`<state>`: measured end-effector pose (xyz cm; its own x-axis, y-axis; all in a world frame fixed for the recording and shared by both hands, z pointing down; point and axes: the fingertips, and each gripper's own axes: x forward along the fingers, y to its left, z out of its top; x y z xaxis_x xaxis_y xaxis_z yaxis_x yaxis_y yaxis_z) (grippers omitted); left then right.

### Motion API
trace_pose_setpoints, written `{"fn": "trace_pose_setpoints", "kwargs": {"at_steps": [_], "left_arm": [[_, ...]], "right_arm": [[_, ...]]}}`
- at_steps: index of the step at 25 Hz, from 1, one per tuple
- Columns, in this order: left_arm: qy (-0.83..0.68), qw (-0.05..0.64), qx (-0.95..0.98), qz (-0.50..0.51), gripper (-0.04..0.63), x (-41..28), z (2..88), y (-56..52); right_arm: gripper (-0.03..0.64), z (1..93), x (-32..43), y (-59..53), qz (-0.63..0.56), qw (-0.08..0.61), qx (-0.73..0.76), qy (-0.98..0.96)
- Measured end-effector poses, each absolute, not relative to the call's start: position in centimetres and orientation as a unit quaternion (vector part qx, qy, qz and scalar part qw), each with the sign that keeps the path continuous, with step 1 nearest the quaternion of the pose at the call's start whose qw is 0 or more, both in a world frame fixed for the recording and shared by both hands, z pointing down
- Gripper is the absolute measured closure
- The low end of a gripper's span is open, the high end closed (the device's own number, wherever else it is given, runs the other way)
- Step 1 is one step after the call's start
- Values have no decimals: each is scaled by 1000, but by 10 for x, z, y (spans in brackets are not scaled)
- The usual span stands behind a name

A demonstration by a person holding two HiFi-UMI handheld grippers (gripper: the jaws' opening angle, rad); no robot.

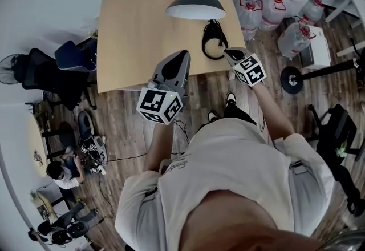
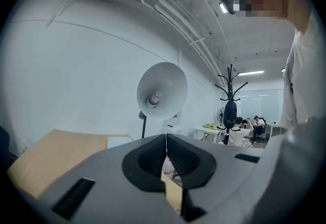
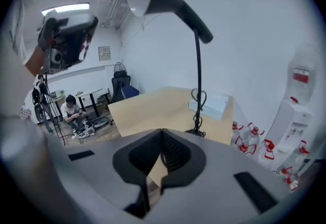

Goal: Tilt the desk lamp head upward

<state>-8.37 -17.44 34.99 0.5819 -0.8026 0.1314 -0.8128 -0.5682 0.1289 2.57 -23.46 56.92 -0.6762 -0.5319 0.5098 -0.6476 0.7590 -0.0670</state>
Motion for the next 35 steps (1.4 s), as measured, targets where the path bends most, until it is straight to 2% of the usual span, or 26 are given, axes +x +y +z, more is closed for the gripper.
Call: {"fn": "trace_pose_setpoints", "kwargs": {"at_steps": [4, 13, 19, 31, 35], "left_arm": [[-437, 108, 893, 19, 580, -84, 367, -159], [-436, 90, 895, 31, 580, -61, 374, -139], [-447, 76, 891, 33, 580, -56, 359, -138], [-461, 57, 885, 29, 580, -45, 344, -138], [-469, 68, 880, 31, 580, -52, 354, -137]], "right_arm": [[621, 503, 25, -211, 73, 181, 357, -913], [621, 409, 53, -169, 24, 83, 380, -921], [621, 361, 58, -162, -38, 62, 371, -926], [621, 333, 66, -147, -40, 23, 345, -938], [621, 330, 61, -148, -61, 33, 332, -941]]}}
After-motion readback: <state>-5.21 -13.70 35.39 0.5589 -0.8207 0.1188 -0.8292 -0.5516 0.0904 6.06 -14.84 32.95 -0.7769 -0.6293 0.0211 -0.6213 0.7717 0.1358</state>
